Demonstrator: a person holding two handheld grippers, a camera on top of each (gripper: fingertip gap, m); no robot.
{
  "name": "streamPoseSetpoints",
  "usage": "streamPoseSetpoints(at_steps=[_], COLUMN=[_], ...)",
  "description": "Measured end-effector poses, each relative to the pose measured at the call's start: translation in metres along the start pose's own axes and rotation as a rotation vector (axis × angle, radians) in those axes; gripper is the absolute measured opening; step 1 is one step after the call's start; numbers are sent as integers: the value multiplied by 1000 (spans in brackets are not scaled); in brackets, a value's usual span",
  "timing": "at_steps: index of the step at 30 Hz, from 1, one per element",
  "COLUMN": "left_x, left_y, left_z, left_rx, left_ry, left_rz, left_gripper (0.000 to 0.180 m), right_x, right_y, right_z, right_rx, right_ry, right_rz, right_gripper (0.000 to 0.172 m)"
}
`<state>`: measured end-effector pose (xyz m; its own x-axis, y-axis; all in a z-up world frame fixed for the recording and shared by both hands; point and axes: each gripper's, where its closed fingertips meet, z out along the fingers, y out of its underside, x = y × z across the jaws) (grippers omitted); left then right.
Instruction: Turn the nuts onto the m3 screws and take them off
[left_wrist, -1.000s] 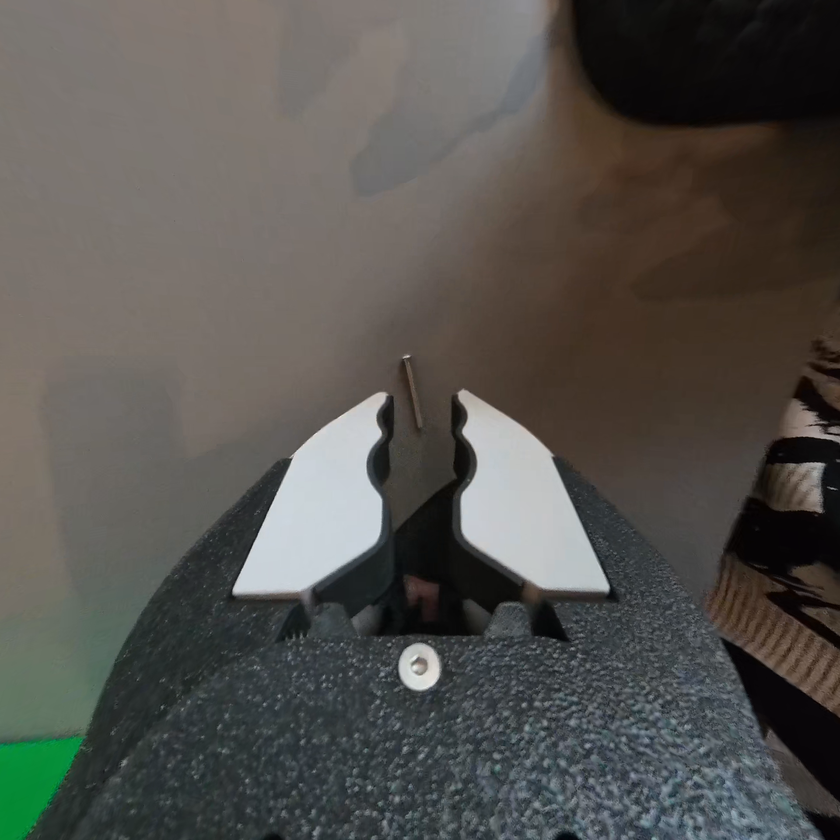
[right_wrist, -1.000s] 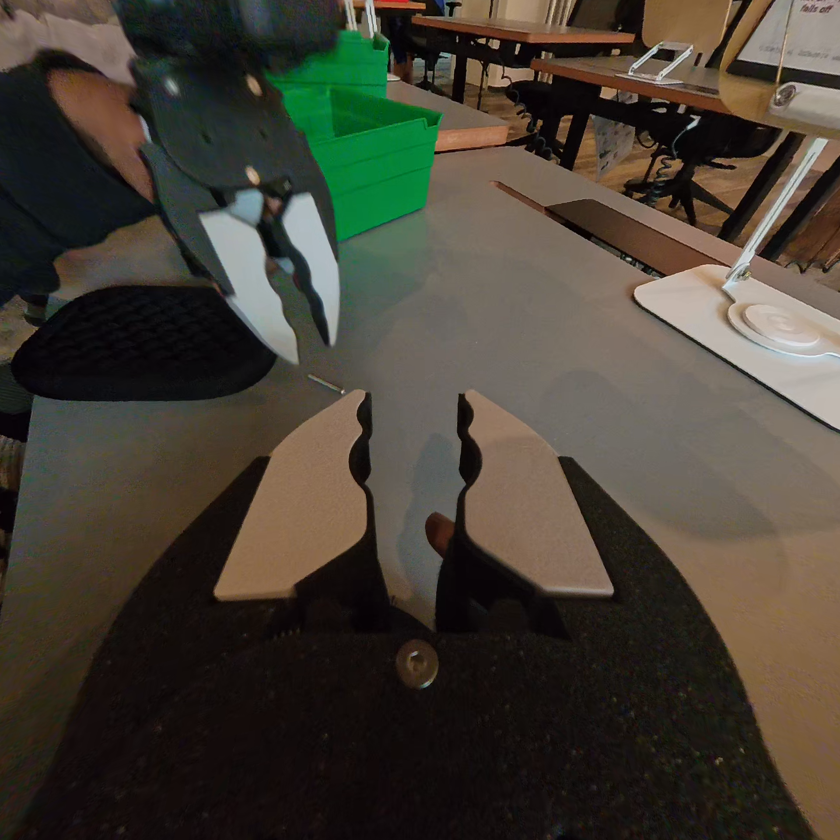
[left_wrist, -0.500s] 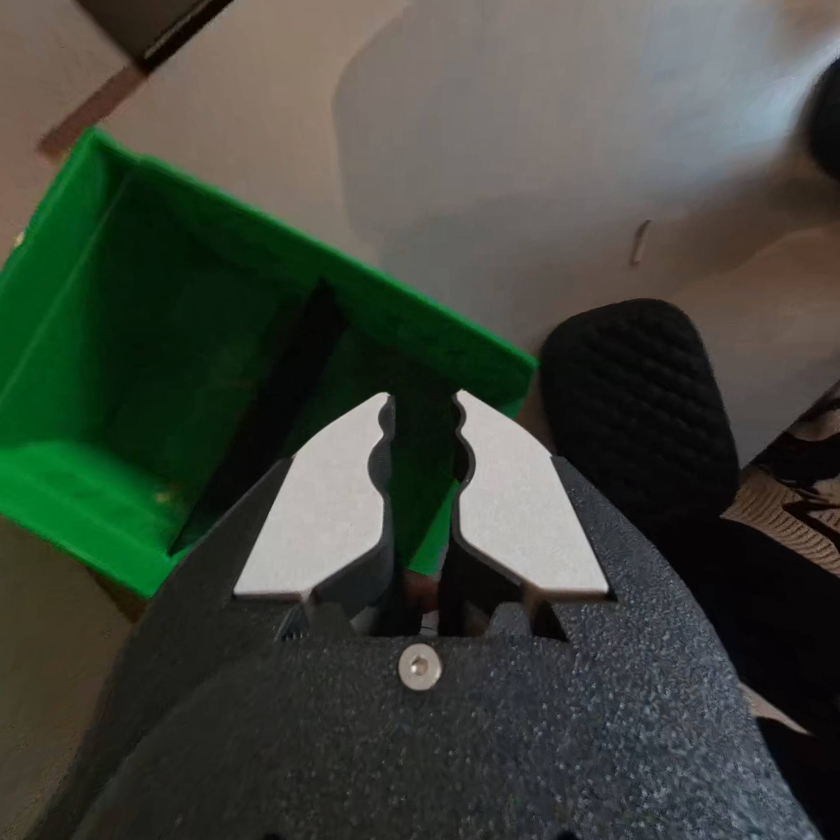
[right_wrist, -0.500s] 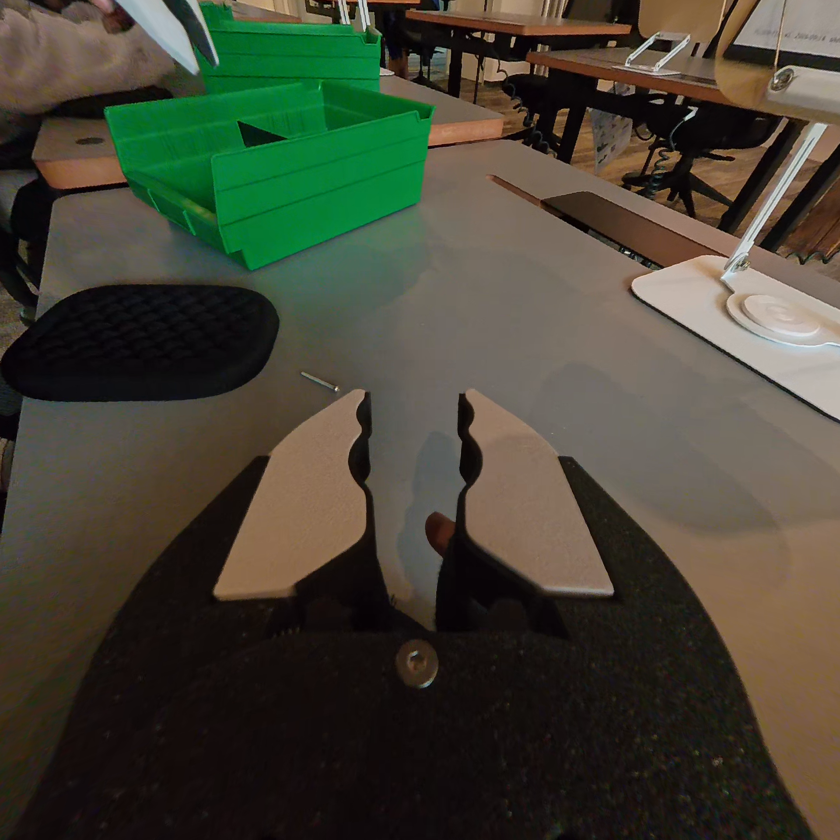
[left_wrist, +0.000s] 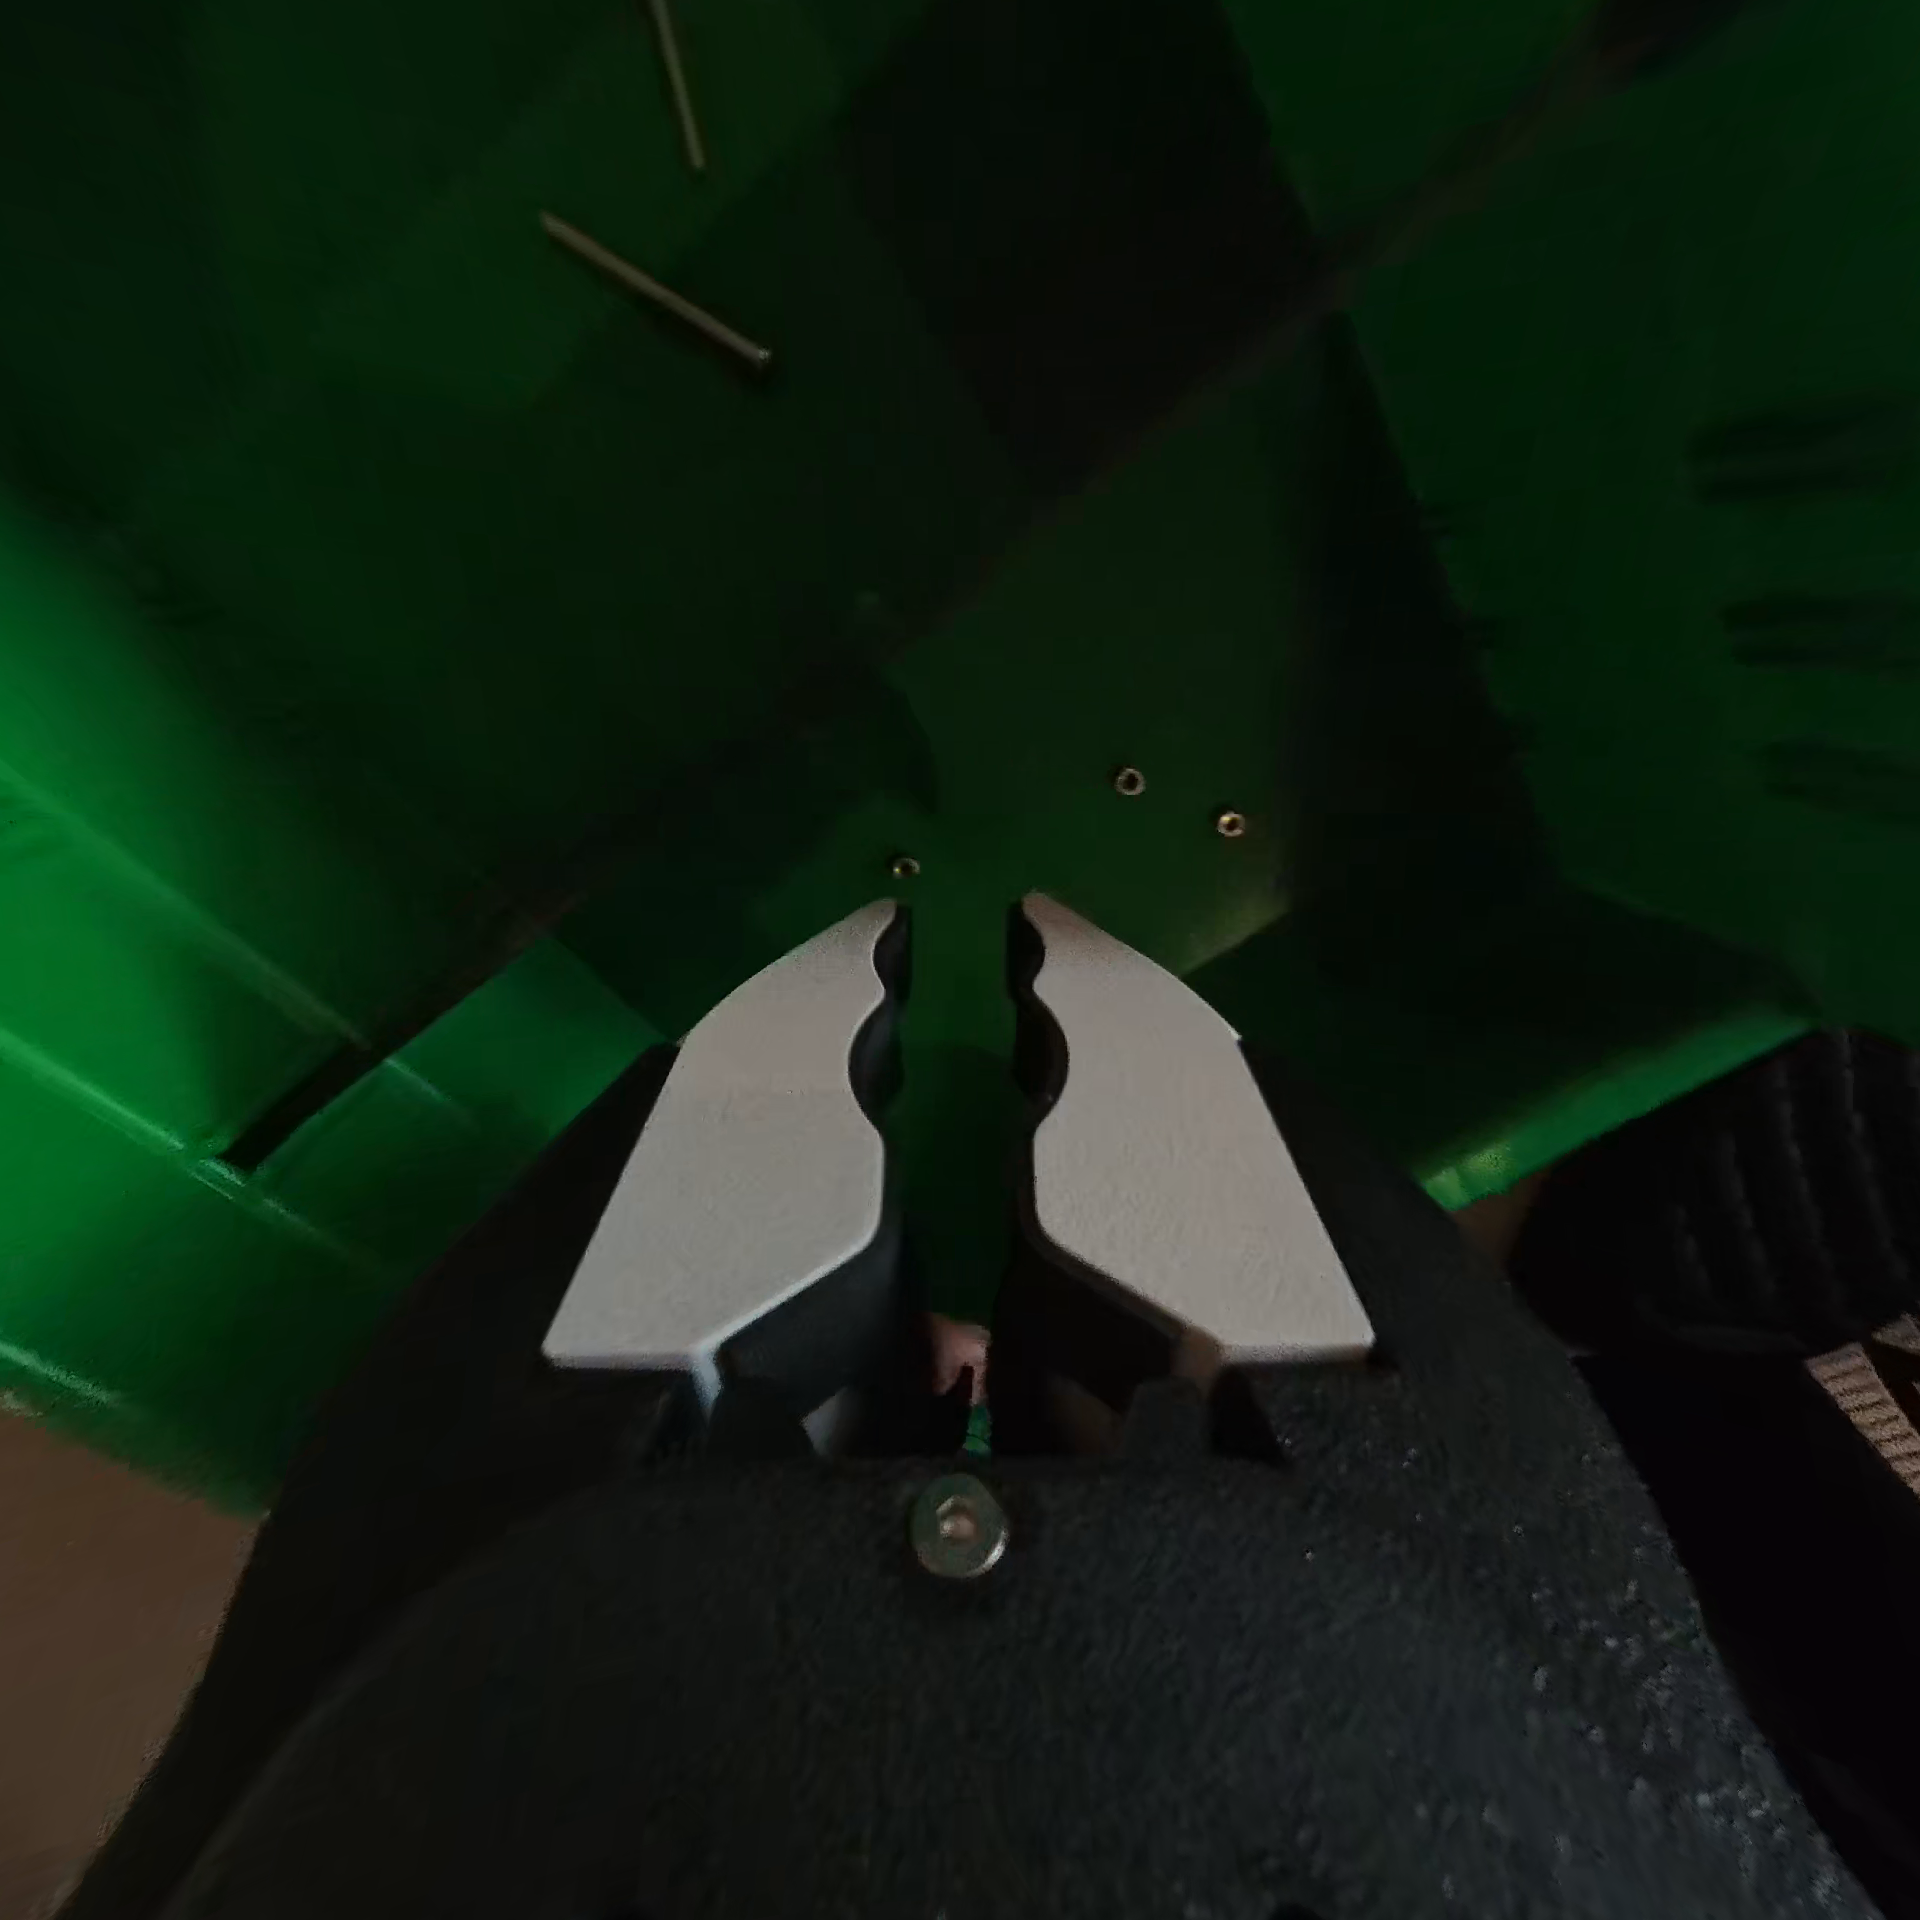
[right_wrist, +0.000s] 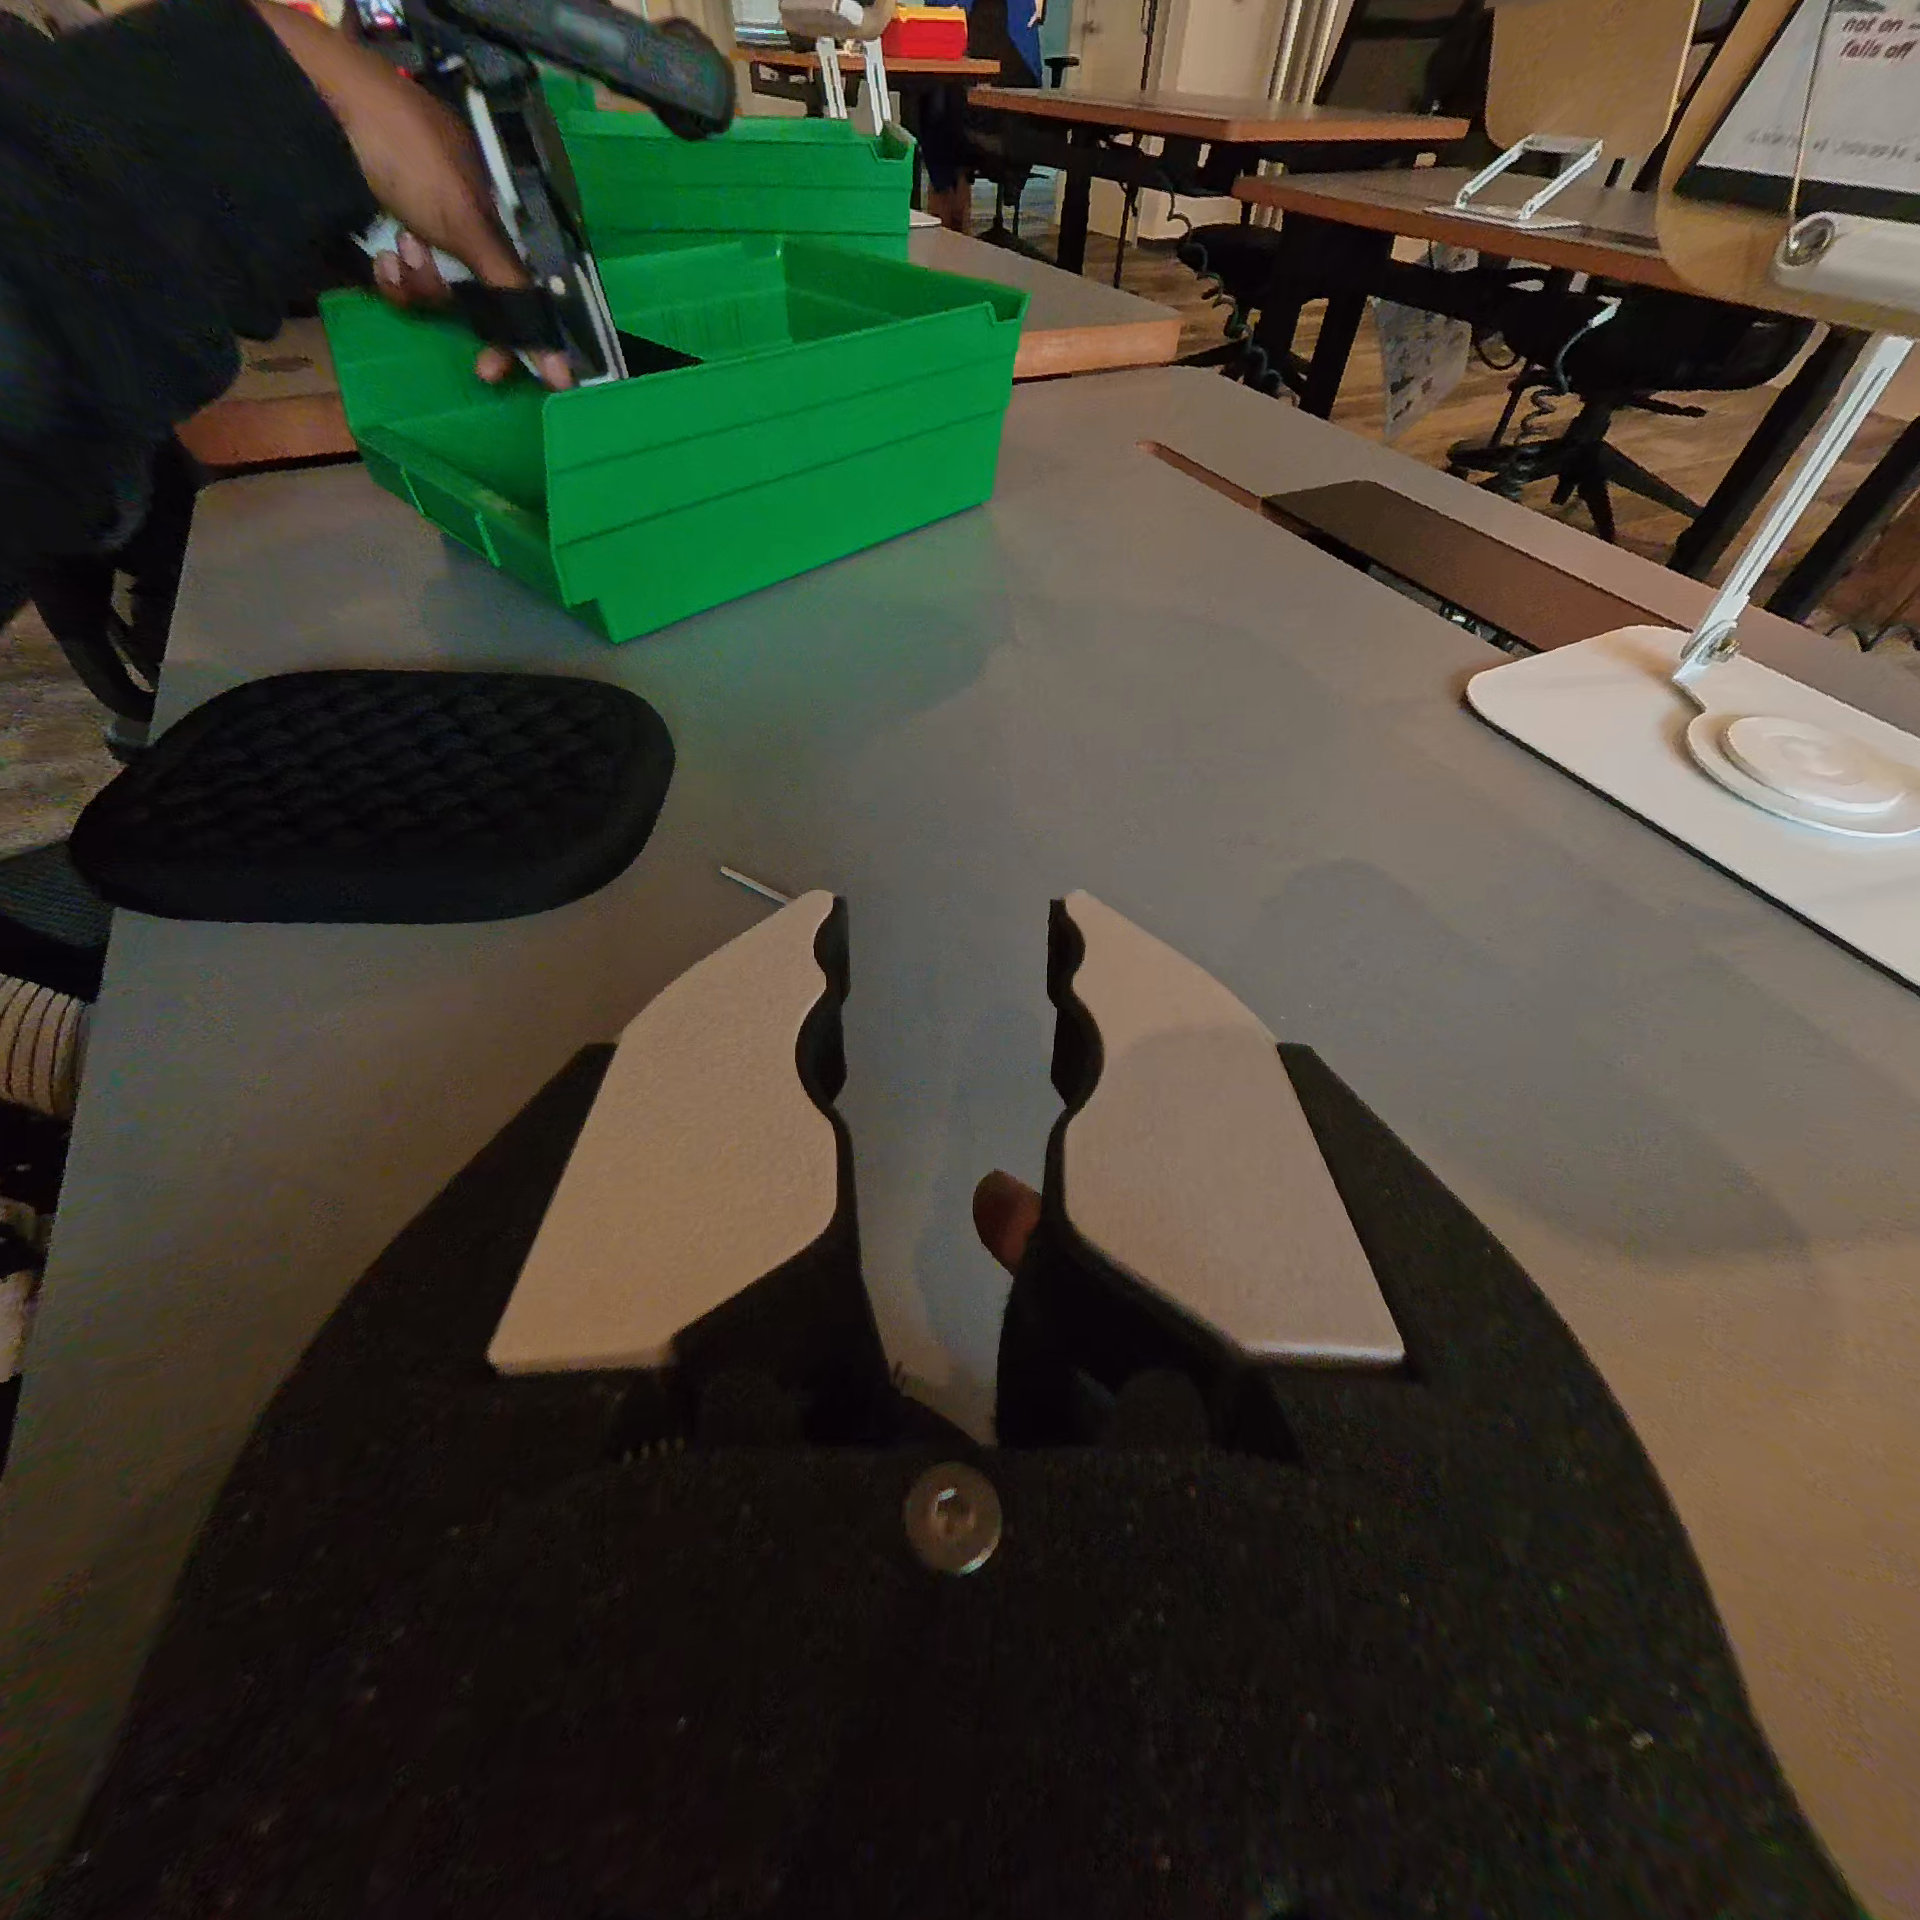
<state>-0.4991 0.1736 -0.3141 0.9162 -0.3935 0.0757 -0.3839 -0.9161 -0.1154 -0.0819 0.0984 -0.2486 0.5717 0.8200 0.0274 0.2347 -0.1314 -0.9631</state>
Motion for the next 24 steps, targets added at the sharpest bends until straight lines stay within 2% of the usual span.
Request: streamPoseSetpoints(at_steps=[6,12,24], left_x=[-9,-7,-11], left_y=[4,0,-1], left_z=[14,19,23], left_rx=[-51,-37,-61], left_ry=[-16,19,-2], left_rz=[-56,-57,-51], left_gripper=[15,13,9], right_x=[0,0,2], right_y=[-4,-5,-5], right_z=[-3,-3,-3], right_rx=[23,26,24], right_ry=[4,8,16], right_rz=[-5,-9,-11], right_gripper=[36,36,36])
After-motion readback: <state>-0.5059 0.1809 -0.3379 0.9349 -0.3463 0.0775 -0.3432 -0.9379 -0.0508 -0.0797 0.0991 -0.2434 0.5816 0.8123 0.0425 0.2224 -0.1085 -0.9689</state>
